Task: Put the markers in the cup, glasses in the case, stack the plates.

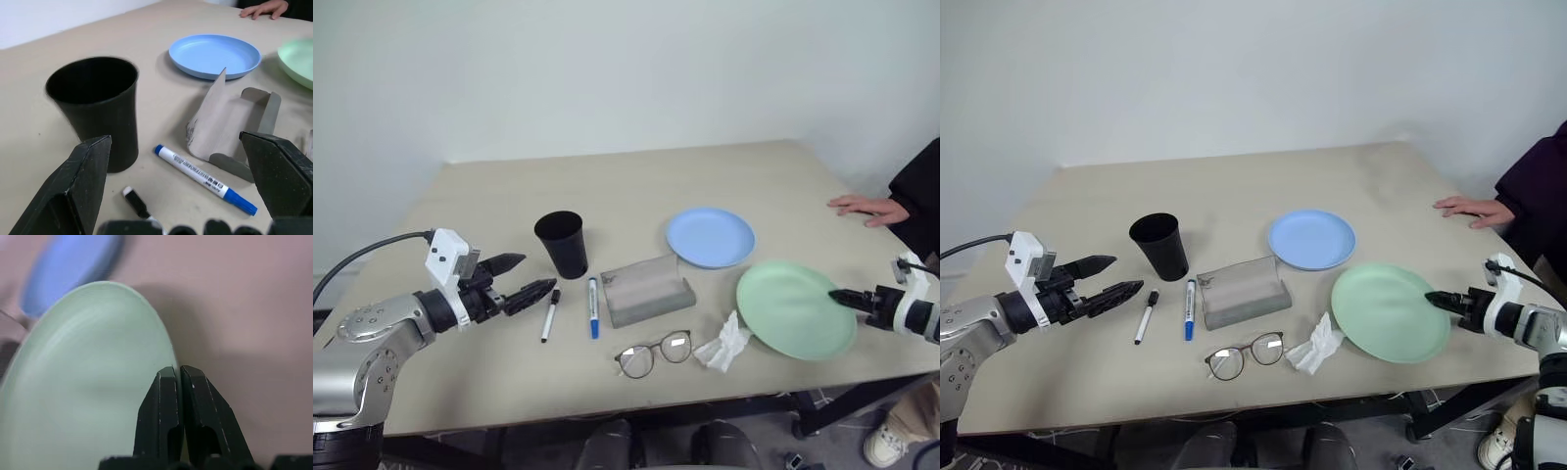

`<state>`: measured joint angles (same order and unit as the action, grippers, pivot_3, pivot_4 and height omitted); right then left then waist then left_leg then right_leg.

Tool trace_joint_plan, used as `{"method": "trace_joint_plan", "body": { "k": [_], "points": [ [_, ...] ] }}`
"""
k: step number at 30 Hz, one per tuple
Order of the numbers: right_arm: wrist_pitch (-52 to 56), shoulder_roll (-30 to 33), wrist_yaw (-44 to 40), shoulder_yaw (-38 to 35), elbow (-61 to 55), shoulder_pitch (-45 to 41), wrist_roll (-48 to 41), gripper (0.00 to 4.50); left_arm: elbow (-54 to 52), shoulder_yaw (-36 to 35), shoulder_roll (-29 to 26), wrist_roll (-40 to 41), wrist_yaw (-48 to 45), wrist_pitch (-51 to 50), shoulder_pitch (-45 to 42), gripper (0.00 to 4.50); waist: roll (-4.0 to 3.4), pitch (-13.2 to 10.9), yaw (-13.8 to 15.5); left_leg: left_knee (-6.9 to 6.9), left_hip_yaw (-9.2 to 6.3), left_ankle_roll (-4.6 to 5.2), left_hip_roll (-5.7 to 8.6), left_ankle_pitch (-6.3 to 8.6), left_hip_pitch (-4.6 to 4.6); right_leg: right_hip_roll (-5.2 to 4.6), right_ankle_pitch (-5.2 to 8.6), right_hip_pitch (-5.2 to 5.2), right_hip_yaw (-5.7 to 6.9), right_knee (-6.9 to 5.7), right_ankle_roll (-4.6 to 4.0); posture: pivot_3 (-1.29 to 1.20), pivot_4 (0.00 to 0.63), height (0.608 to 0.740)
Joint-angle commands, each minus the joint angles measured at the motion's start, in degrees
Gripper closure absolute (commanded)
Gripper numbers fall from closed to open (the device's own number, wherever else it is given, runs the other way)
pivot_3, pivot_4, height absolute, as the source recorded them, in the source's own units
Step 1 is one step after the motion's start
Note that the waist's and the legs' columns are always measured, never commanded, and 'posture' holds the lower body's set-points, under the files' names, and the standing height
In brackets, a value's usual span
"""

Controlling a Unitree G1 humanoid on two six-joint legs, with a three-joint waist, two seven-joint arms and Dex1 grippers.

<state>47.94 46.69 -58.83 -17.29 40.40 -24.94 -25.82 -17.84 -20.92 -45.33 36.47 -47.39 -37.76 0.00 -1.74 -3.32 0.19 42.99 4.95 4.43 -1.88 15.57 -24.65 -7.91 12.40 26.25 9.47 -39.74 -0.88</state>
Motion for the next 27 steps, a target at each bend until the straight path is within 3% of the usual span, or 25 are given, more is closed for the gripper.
{"method": "trace_joint_plan", "body": {
  "k": [1,4,8,9,10,11,12,13,17,19,21,23,27],
  "points": [
    [3.13,0.36,0.1,-3.95,-2.22,-2.04,-3.87,4.47,-1.0,-0.65,-0.8,0.19,0.26,0.23,-1.27,0.0,-0.01,0.0,-0.14,-0.2,-0.35,0.01,0.0,0.0,-0.11,0.0,-0.1,-0.1,0.54,0.68,0.24,0.0,0.0,0.7],
    [5.57,-0.12,-0.94,-5.63,-4.46,-1.31,-6.57,4.47,-0.93,-0.64,-0.88,0.18,0.3,0.21,-1.36,0.0,0.06,-0.02,-0.27,-0.9,-0.6,0.05,0.1,-0.02,-0.23,0.15,-0.72,-0.26,0.73,2.03,1.27,0.0,0.0,0.7],
    [7.99,-0.96,0.52,-6.88,-6.26,-1.17,-8.43,4.47,-0.86,-0.68,-0.96,0.12,0.34,0.17,-1.41,0.0,0.28,0.02,-0.26,-1.18,-0.42,0.1,0.16,-0.04,-0.42,0.31,-0.86,-0.25,0.14,1.96,1.48,0.0,0.0,0.7],
    [8.46,-1.29,0.79,-7.23,-6.82,-1.16,-8.99,4.47,-0.79,-0.72,-1.0,0.13,0.31,0.18,-1.44,0.0,1.0,0.16,-0.25,-1.64,-0.05,0.11,0.13,-0.04,-0.38,0.8,-0.69,-0.11,-1.02,1.11,1.75,0.0,0.0,0.7],
    [9.09,-1.61,1.22,-7.7,-7.22,-1.3,-9.62,4.47,-0.73,-0.75,-1.04,0.15,0.32,0.16,-1.47,0.0,1.54,0.03,-0.12,-2.01,0.96,0.15,0.18,-0.07,-0.25,1.15,-0.49,-0.43,-2.98,-0.6,1.9,0.0,0.0,0.7],
    [9.83,-2.14,2.3,-8.45,-7.42,-1.84,-10.21,4.47,-0.71,-0.76,-1.07,0.14,0.33,0.13,-1.49,0.0,1.94,-0.06,0.15,-2.13,1.86,0.14,0.25,-0.08,0.18,1.27,0.94,-0.29,-4.48,-1.5,1.08,0.0,0.0,0.7],
    [10.63,-2.75,3.62,-9.17,-7.81,-2.42,-10.79,4.47,-0.64,-0.79,-1.11,0.17,0.3,0.1,-1.52,0.0,1.78,-0.2,0.43,-2.21,2.54,0.11,0.27,-0.09,0.45,1.04,1.36,0.24,-4.9,-2.09,0.76,0.0,0.0,0.7],
    [11.4,-3.34,4.78,-9.91,-8.35,-3.05,-11.46,4.47,-0.62,-0.79,-1.14,0.16,0.3,0.06,-1.53,0.0,1.43,-0.3,0.41,-2.24,2.36,-0.13,0.26,-0.18,0.58,1.05,1.4,0.37,-4.68,-1.68,0.65,0.0,0.0,0.7],
    [15.67,-7.32,12.16,-12.99,-12.48,-7.34,-14.95,4.47,-0.4,-0.64,-1.34,0.05,0.34,-0.08,-1.72,0.0,0.18,-0.3,0.09,-1.88,0.15,-0.53,0.21,-0.41,0.64,0.89,1.3,-0.78,-2.23,-0.6,0.56,0.0,0.0,0.7],
    [16.97,-9.76,16.2,-13.76,-15.45,-8.87,-15.91,4.47,-0.28,-0.51,-1.38,-0.04,0.39,-0.11,-1.86,0.0,0.05,-0.21,-0.11,-2.16,-0.38,-0.51,0.08,-0.41,0.45,0.96,1.23,-1.05,-1.24,0.53,0.7,0.0,0.0,0.7],
    [16.7,-14.82,22.88,-13.83,-19.52,-12.05,-16.27,4.47,-0.39,-0.31,-1.28,-0.09,0.64,-0.22,-2.03,0.0,0.18,-0.2,-0.14,-2.15,-0.79,-0.22,0.16,-0.88,0.11,0.99,0.47,-0.88,-0.6,1.14,1.41,0.0,0.0,0.7],
    [16.59,-18.03,27.1,-13.31,-22.21,-13.76,-15.75,4.47,-0.4,-0.16,-1.23,-0.15,0.8,-0.27,-2.17,0.0,0.35,-0.22,-0.67,-1.95,-0.79,-0.14,0.34,-1.08,0.19,0.96,-0.5,-0.82,-0.57,1.25,1.17,0.0,0.0,0.7],
    [10.88,-24.89,35.23,-8.29,-18.41,-20.67,-10.37,4.47,-0.53,0.55,-0.83,-0.34,1.29,-0.36,-2.62,0.0,0.35,-0.23,-0.75,-2.32,-0.63,-0.06,0.37,-1.04,0.07,1.19,-0.99,-0.64,-0.67,1.99,0.88,0.0,0.0,0.7]
  ]
}}
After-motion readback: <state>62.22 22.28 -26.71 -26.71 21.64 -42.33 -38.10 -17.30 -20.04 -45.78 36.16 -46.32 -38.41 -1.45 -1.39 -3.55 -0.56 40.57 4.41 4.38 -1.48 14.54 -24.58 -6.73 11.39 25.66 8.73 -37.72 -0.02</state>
